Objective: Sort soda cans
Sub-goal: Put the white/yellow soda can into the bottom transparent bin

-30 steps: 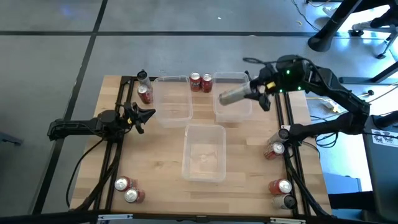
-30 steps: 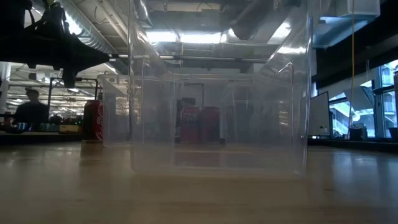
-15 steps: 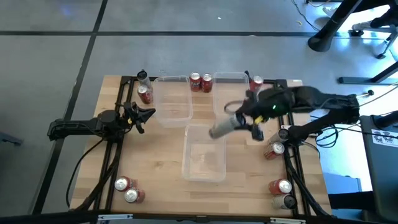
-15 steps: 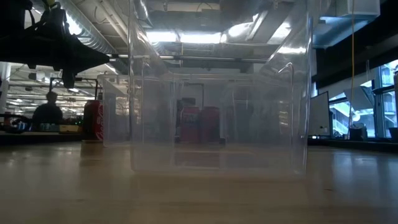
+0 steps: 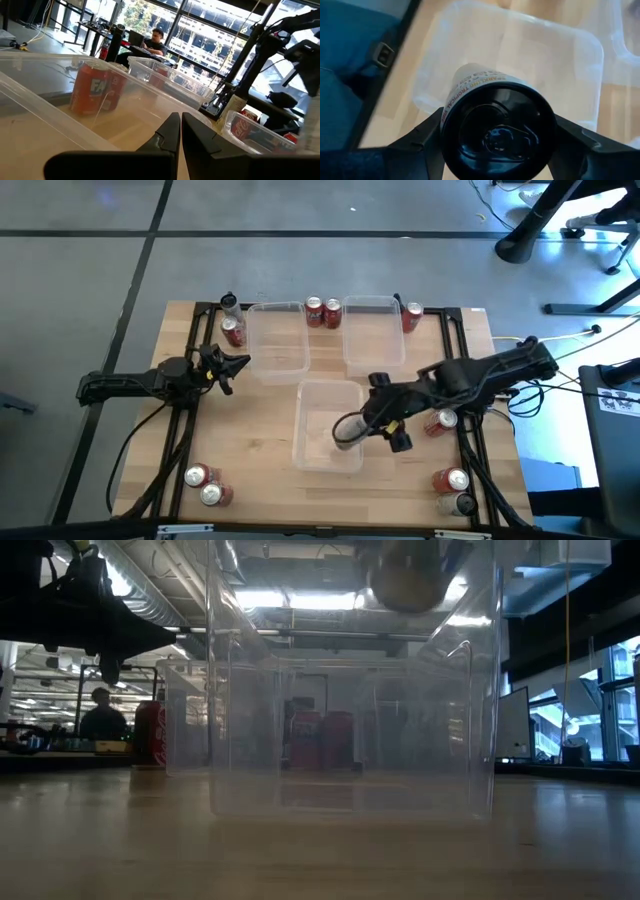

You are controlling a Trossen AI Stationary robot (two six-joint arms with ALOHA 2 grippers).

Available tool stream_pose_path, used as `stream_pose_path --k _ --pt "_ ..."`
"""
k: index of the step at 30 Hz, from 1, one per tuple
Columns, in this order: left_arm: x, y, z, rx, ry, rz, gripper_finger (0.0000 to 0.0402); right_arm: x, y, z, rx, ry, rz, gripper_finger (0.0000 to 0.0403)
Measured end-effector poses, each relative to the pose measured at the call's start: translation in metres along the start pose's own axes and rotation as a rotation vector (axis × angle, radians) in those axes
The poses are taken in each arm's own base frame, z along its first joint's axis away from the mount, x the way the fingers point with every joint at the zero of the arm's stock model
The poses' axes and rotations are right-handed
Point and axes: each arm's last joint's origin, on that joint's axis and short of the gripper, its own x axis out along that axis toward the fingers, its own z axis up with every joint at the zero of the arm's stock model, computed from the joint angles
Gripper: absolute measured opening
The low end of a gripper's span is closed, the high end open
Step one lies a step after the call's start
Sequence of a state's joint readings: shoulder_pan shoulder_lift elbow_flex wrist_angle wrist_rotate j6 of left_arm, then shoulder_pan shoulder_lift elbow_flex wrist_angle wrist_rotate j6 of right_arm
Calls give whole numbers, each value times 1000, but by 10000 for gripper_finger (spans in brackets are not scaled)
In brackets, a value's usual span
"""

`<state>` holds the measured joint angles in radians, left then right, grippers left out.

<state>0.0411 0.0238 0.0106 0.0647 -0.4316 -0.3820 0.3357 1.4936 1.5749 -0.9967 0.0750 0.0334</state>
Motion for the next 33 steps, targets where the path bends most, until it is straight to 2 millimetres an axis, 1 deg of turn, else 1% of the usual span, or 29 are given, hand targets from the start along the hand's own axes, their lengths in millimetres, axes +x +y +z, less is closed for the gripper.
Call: stream_pose_path --k 5,7,15,20,24,26,33 --pt "0 0 0 2 1 0 11 19 -6 2 0 45 -157 247" --pt "0 0 0 2 1 1 11 29 -11 2 5 72 -186 247" --pt "0 0 0 18 2 1 11 71 -29 -1 36 202 -225 247" --pt "0 0 0 18 2 1 11 91 -39 -4 55 267 -242 247" --pt "0 0 0 17 3 0 11 100 -43 -6 64 292 -236 247" --pt "0 0 0 17 2 1 11 104 -43 -6 68 304 -208 247" --pt "0 0 0 17 3 0 11 123 -42 -11 61 368 -194 247"
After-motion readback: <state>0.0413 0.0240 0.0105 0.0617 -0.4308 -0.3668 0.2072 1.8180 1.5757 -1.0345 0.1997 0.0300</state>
